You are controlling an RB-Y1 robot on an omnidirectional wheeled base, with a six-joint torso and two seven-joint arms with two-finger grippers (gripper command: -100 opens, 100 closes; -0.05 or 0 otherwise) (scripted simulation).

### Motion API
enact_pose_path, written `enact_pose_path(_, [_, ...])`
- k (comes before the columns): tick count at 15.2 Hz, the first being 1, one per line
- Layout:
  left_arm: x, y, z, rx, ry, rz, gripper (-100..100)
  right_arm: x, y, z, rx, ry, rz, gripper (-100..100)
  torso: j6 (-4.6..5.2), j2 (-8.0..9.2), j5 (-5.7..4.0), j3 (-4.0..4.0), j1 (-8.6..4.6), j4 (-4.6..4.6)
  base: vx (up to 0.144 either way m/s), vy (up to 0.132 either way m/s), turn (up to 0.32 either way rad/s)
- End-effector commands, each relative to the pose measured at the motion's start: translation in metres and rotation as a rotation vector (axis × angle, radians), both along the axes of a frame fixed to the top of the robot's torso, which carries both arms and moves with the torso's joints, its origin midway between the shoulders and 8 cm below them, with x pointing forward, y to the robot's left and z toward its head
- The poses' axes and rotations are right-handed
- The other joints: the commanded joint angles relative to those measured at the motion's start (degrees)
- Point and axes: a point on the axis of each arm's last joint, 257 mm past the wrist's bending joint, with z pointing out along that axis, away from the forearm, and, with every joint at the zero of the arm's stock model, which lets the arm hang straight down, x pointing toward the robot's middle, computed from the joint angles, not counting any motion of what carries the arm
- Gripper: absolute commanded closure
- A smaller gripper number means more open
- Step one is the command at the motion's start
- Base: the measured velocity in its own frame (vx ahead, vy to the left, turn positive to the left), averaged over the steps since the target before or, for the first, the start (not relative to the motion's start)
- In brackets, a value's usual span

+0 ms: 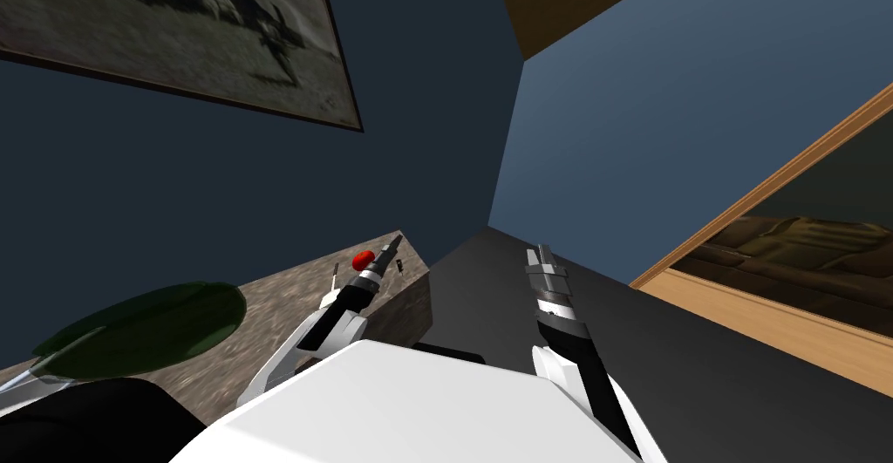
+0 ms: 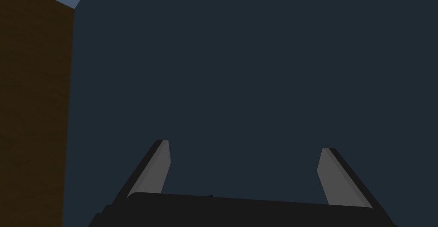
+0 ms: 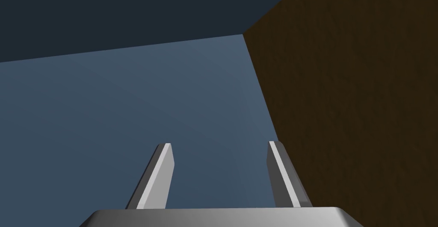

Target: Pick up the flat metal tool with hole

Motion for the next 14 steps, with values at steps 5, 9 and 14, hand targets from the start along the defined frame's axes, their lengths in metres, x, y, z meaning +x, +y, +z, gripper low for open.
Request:
enact_pose_path(5, [-0.001,0.012,-0.027,0.081,0.11,0.049,-100,0.0,0.0,0.0,0.0,0.0,0.0,0,0.0,0.03,0.0,0.02,0.01,0.01,0.03,-0.024,0.008])
enact_pose_path(9, [-0.004,0.023,-0.048,0.153,0.191,0.088,-100,0.0,0.0,0.0,0.0,0.0,0.0,0,0.0,0.0,0.0,0.0,-0.01,0.0,0.037,-0.03,0.008])
enact_pose_path(14, [-0.01,0.037,-0.072,0.221,0.292,0.131,-100,0.0,0.0,0.0,0.0,0.0,0.0,0,0.0,-0.01,0.0,0.0,-0.01,0.0,0.039,-0.029,0.007])
